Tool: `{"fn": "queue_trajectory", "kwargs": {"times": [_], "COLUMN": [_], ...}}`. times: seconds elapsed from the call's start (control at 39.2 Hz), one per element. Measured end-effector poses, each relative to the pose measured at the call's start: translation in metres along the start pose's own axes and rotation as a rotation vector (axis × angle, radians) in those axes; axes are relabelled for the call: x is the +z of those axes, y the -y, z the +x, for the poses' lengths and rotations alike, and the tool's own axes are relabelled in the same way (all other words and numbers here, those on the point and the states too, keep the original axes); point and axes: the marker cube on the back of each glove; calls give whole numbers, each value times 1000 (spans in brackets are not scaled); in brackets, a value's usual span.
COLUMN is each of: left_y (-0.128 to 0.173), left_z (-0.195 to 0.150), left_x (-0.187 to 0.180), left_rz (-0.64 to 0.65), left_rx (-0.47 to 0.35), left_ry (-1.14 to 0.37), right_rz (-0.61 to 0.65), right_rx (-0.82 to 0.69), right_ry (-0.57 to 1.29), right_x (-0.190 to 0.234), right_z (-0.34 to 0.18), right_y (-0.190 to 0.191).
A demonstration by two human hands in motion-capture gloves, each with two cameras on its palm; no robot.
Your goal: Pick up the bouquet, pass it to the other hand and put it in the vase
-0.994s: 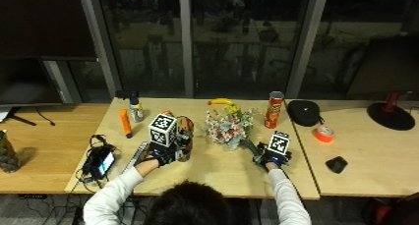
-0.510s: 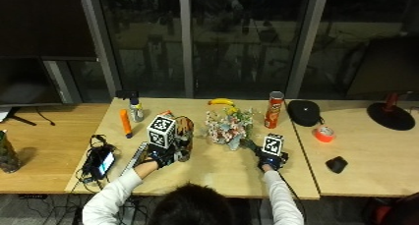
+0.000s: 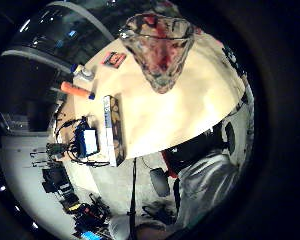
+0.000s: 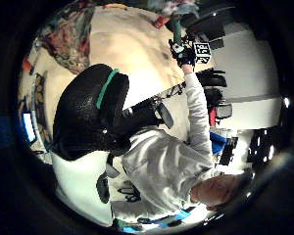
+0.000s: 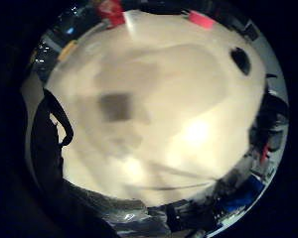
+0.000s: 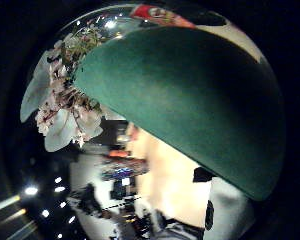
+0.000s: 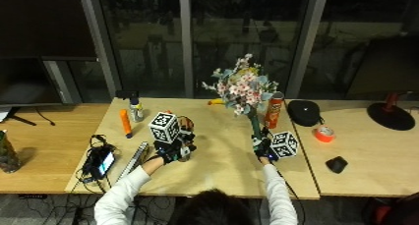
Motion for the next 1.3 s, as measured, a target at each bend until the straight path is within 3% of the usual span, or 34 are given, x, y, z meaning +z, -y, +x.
{"fn": "queue_trajectory", "kwargs": {"times": [0.2,0.38,0.56,0.82,0.99,1.07,1.2,1.3], "left_y": [40,81,97,119,131,140,152,147], "left_z": [33,60,96,118,123,123,115,114], "left_x": [-27,-61,-89,-79,-71,-66,-56,-58], "left_rz": [137,286,311,277,328,291,325,378], "left_rx": [63,83,100,82,68,64,12,-44], "left_ry": [-343,-815,-1020,-1207,-1254,-1295,-1305,-1279], "right_rz": [14,-21,-85,-194,-234,-255,-267,-234], "right_rx": [-202,-333,-413,-466,-513,-509,-535,-658], "right_ry": [449,640,754,836,868,856,848,849], "right_x": [-17,-34,-24,9,39,49,57,66], "right_z": [-84,-154,-192,-209,-210,-213,-219,-220], "right_y": [6,-29,-54,-78,-85,-95,-108,-107]}}
